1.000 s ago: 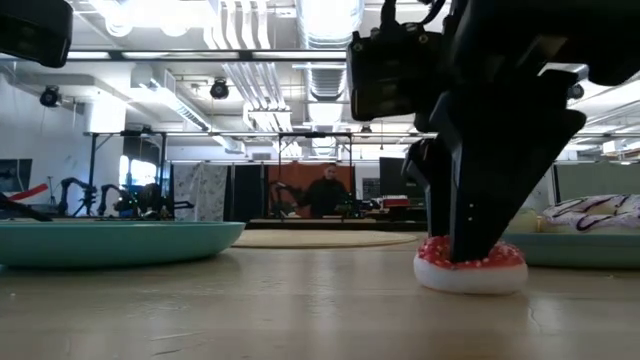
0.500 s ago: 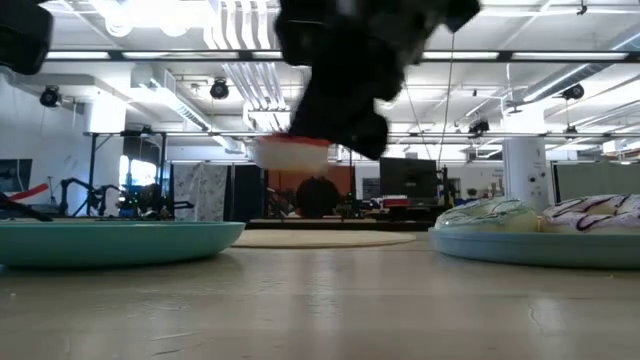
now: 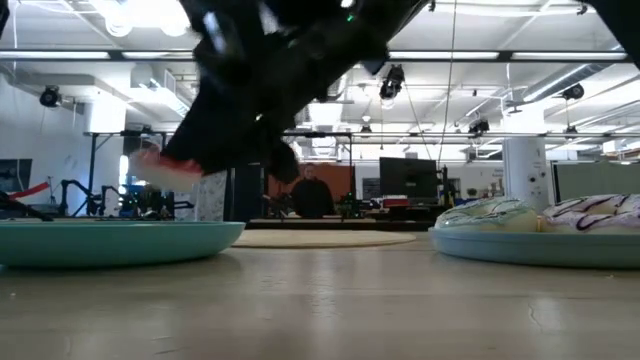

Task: Pick & Place donuts
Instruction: Put the small red donut on the light green plate, then put the small orange donut on the light green plate

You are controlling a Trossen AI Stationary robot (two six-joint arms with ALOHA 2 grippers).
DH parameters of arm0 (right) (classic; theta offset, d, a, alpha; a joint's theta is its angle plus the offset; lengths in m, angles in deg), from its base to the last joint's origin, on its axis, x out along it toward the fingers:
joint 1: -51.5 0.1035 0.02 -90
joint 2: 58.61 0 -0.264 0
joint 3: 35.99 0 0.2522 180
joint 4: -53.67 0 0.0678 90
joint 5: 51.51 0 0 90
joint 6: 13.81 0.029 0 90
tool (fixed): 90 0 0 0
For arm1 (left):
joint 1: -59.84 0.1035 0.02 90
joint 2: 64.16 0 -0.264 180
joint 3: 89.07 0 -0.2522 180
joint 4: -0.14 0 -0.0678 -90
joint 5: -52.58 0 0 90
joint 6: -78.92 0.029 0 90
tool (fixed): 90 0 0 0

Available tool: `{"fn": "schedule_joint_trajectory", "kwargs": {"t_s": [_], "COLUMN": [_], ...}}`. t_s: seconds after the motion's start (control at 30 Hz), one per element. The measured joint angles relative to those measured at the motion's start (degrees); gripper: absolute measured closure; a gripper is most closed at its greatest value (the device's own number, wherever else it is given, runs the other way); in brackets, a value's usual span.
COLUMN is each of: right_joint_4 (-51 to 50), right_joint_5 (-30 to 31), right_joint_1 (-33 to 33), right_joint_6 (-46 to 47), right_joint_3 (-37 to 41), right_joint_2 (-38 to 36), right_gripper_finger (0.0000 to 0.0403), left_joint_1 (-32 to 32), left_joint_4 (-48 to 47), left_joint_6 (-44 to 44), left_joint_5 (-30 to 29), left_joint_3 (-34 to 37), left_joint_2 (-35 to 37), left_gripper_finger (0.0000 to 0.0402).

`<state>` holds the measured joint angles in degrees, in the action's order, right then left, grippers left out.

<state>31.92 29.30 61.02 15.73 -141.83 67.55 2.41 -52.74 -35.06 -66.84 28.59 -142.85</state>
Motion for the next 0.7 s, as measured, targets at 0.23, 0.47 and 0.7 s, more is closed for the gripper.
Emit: {"fn": "schedule_joint_trajectory", "kwargs": {"t_s": [0.23, 0.47, 0.7], "right_joint_4": [-9.7, -15.6, -19.8], "right_joint_5": [-0.3, 3.5, 8.4], "right_joint_1": [-0.1, 0.3, 0.3], "right_joint_6": [1.1, -5.6, -7.0], "right_joint_3": [-8.0, -9.3, -7.2], "right_joint_2": [6.6, 3.8, -0.6], "right_gripper_finger": [0.0240, 0.0180, 0.0162], "left_joint_1": [0.0, -0.2, 1.2], "left_joint_4": [0.6, 7.8, 15.7], "left_joint_6": [1.2, 6.2, 13.1], "left_joint_5": [-5.4, -7.6, 5.9], "left_joint_3": [0.0, 0.1, 0.1], "left_joint_2": [0.0, -0.4, -4.8], "left_gripper_finger": [0.0303, 0.0303, 0.0303]}}
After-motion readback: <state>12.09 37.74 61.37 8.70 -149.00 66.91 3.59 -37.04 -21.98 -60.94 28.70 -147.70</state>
